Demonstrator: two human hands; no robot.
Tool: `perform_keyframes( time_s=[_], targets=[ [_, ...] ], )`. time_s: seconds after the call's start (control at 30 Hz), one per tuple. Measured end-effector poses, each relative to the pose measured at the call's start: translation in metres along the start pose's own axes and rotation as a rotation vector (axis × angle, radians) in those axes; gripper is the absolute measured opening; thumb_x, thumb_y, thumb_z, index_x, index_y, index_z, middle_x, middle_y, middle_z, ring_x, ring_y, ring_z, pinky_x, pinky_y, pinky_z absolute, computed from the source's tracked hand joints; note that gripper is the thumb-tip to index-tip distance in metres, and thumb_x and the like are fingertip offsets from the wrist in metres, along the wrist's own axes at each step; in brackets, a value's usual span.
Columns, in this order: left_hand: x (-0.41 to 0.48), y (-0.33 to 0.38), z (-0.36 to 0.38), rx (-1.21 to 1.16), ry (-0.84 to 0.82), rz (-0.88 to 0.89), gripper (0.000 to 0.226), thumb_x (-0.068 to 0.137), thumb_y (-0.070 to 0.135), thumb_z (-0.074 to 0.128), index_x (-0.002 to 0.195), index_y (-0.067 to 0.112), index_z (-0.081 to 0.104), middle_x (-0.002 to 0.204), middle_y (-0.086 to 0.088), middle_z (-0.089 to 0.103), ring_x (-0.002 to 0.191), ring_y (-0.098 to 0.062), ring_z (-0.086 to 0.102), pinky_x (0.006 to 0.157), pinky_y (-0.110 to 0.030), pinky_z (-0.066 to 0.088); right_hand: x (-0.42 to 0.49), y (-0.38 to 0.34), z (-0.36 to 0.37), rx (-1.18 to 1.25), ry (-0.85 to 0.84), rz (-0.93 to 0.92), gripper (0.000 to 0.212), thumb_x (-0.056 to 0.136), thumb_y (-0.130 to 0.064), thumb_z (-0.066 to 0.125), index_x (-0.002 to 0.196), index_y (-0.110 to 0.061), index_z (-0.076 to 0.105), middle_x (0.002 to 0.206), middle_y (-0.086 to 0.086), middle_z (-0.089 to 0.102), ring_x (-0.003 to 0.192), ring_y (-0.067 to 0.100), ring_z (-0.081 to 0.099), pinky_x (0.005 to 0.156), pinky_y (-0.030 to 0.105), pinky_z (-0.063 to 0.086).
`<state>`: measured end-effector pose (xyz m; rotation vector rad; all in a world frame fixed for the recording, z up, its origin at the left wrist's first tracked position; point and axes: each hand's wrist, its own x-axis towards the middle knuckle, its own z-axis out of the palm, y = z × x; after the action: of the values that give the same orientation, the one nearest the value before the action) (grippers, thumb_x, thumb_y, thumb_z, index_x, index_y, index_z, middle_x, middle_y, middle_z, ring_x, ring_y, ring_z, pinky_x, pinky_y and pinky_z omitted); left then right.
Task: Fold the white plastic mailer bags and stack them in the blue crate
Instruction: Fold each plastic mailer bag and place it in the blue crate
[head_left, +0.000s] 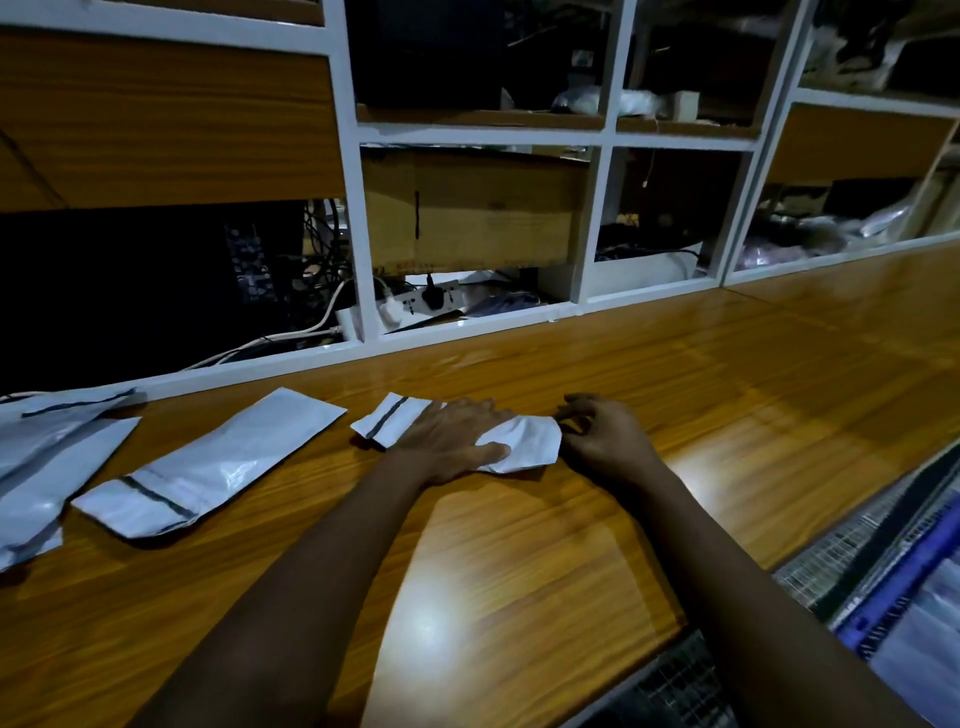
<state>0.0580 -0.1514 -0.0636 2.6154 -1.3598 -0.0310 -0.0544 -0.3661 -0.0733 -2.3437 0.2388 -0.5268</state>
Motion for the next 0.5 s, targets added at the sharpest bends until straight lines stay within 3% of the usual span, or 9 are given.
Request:
perform_keyframes(
  time_s=[0.1,0.2,0.33,0.5],
  targets=[
    [0.0024,-0.0029,0.0027,-0.009,0.001,-0.002,0.070,0.089,0.066,0.026,0.154,0.040,0.023,0.163,0.004,0.021,0.149,-0.020,0.018,0.117,-0.049,0.011,0.0058,0.0029,-0.0016,-0.041,0.071,-0.066,0.024,0.080,-0.042,0.069,0.096,-0.024,0.074,0.132,-0.002,0.061,0.117,0.016,0.060,0.088,0.045,0.056],
    [0.0046,-0.0065,0.0052,-0.008,0.017,-0.002,0.067,0.091,0.067,0.028,0.153,0.043,0.023,0.162,0.004,0.022,0.148,-0.021,0.018,0.118,-0.049,0.012,0.0105,0.0057,-0.0030,-0.251,0.130,-0.151,0.016,0.085,-0.035,0.068,0.095,-0.024,0.075,0.127,-0.006,0.065,0.118,0.021,0.053,0.088,0.046,0.050],
    [0.0037,-0.0054,0.0060,0.047,0.029,-0.067,0.060,0.096,0.065,0.035,0.152,0.048,0.020,0.163,0.005,0.019,0.148,-0.021,0.015,0.116,-0.054,0.009,0.0105,0.0063,-0.0038,-0.333,0.203,-0.138,0.010,0.090,-0.030,0.066,0.096,-0.024,0.070,0.129,-0.004,0.063,0.118,0.023,0.050,0.092,0.041,0.040],
    [-0.0028,-0.0006,0.0067,0.031,0.002,-0.153,0.062,0.095,0.068,0.036,0.151,0.053,0.015,0.164,0.006,0.014,0.150,-0.024,0.006,0.115,-0.063,-0.001,0.0024,0.0003,-0.0014,-0.399,0.155,-0.104,0.026,0.091,-0.042,0.060,0.115,-0.032,0.065,0.140,-0.006,0.053,0.128,0.025,0.041,0.097,0.044,0.035]
  ],
)
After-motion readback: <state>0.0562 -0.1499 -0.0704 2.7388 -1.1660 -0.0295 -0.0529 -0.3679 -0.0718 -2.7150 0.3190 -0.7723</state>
